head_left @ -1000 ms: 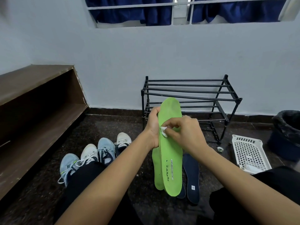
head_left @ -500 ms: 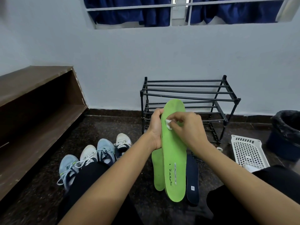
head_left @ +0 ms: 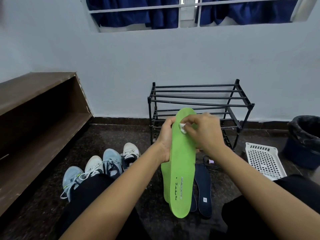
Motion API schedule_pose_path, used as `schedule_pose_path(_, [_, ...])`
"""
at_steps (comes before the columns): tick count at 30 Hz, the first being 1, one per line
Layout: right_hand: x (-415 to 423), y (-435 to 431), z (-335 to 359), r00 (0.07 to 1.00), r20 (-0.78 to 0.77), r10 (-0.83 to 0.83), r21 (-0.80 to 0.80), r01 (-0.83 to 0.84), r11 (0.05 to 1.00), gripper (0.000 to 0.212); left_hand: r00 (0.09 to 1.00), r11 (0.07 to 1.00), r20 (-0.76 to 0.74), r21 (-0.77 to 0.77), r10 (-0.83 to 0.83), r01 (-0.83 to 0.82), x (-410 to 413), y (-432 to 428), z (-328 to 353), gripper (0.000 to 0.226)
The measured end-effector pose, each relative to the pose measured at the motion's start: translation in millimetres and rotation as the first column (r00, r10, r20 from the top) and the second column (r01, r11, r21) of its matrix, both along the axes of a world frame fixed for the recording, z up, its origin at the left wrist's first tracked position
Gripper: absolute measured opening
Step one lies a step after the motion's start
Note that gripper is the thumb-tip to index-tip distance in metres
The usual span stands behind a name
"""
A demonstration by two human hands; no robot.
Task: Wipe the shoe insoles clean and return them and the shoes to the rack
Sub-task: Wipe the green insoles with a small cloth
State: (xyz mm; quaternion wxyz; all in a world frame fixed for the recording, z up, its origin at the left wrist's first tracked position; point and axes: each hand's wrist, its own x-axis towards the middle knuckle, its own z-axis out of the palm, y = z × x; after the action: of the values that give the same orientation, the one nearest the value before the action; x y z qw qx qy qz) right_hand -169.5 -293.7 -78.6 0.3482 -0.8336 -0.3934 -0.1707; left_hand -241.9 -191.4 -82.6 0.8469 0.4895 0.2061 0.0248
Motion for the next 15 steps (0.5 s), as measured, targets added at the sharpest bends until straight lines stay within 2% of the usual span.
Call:
schedule_pose_path(2, [11.1, -1.3, 1.7, 0.997, -0.027, -0.074, 0.024, 0.074, 0.997, 0.009, 0.998, 0.998, -0.002, -0.021, -0.058, 0.058, 0.3, -5.6, -0.4, 0.053])
schedule_pose_path(5, [11.3, -0.4, 2.2, 0.995, -0.068, -0.079, 0.07, 0.084, 0.994, 0.008, 0.998, 0.998, -0.001, -0.022, -0.064, 0.064, 0.8, -6.2, 0.8, 0.053])
schedule_pose_path(9, [-10.2, 1.6, -2.1, 0.996, -0.066, 0.059, 0.07, -0.054, 0.996, 0.013, 0.999, 0.999, -0.018, 0.014, 0.029, -0.029, 2.8, 2.7, 1.1, 0.056])
schedule_pose_path(15, [-39.3, 2.2, -8.4, 0.978, -0.062, 0.199, 0.041, -0.197, 0.98, 0.013, 0.988, 0.988, -0.007, 0.001, 0.156, -0.156, 3.1, 21.4, 4.9, 0.042])
